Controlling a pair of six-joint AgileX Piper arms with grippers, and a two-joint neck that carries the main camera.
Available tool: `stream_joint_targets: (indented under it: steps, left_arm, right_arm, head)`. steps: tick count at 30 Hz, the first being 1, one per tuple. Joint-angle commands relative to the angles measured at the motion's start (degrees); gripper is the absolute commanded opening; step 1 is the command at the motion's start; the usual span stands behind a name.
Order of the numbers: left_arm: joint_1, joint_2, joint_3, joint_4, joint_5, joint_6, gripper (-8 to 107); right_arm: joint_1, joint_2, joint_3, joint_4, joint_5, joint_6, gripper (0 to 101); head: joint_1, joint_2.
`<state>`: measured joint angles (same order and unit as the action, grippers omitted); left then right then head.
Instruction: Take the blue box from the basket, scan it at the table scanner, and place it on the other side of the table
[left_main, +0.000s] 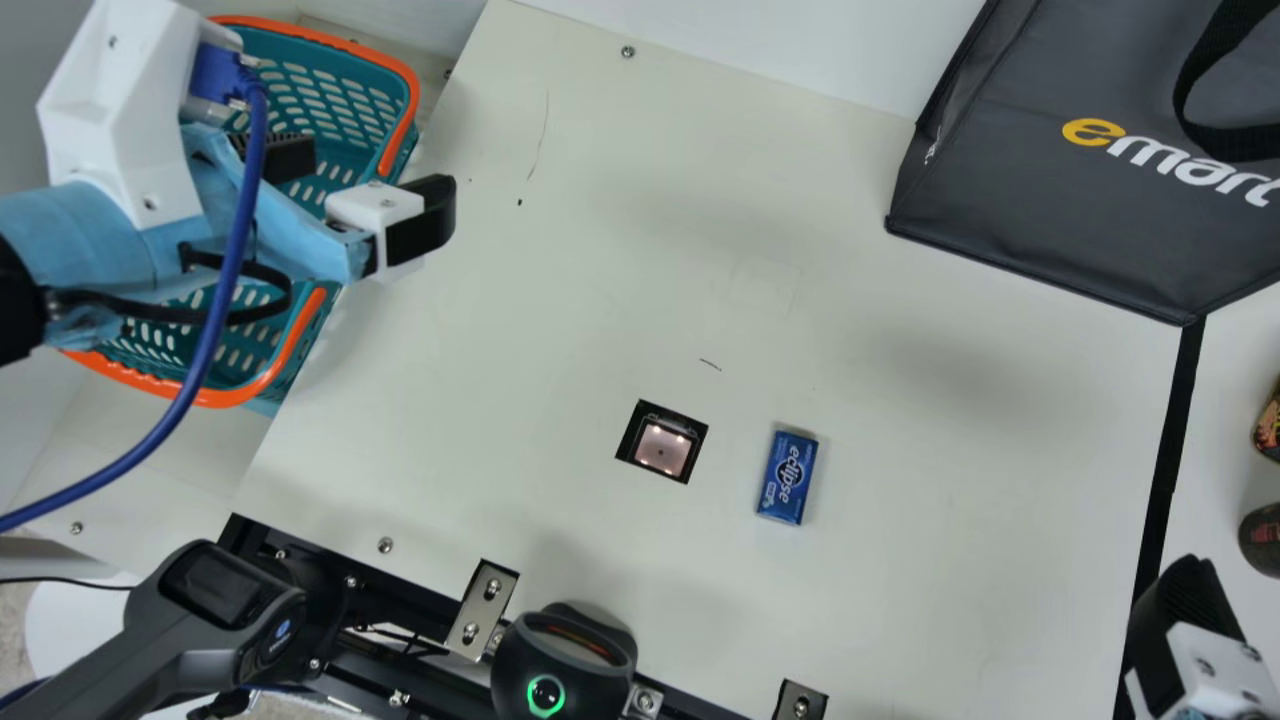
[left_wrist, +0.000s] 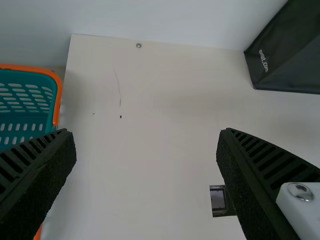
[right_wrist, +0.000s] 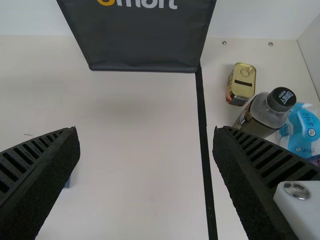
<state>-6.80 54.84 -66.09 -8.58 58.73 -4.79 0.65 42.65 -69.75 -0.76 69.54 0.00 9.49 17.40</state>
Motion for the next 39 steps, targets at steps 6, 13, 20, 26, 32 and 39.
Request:
stream_joint_targets:
  steps: [6, 13, 20, 26, 32, 39]
  left_arm:
    - [0.00, 0.00, 0.00, 0.00, 0.00, 0.00, 90]
    - [0.00, 0.00, 0.00, 0.00, 0.00, 0.00, 90]
    - [0.00, 0.00, 0.00, 0.00, 0.00, 0.00, 90]
    - [0.00, 0.00, 0.00, 0.00, 0.00, 0.00, 90]
    - [0.00, 0.00, 0.00, 0.00, 0.00, 0.00, 90]
    - [0.00, 0.00, 0.00, 0.00, 0.00, 0.00, 90]
  right_arm:
    - [0.00, 0.00, 0.00, 0.00, 0.00, 0.00, 95]
    - [0.00, 0.00, 0.00, 0.00, 0.00, 0.00, 95]
    - [0.02, 0.05, 0.00, -0.02, -0.04, 0.02, 95]
    - [2.12, 2.35, -0.53, -0.18, -0.70, -1.04, 95]
    - [6.00, 6.06, -1.19, 0.54, -1.35, -3.11, 95]
    - [11.42, 10.60, -1.91, 3.09, -1.46, -6.61, 95]
  head:
    - [-1.57, -11.00]
    - [-1.57, -18.98]
    - [-1.57, -18.98]
    - [-1.57, -18.98]
    - [-1.57, -18.98]
    - [-1.57, -18.98]
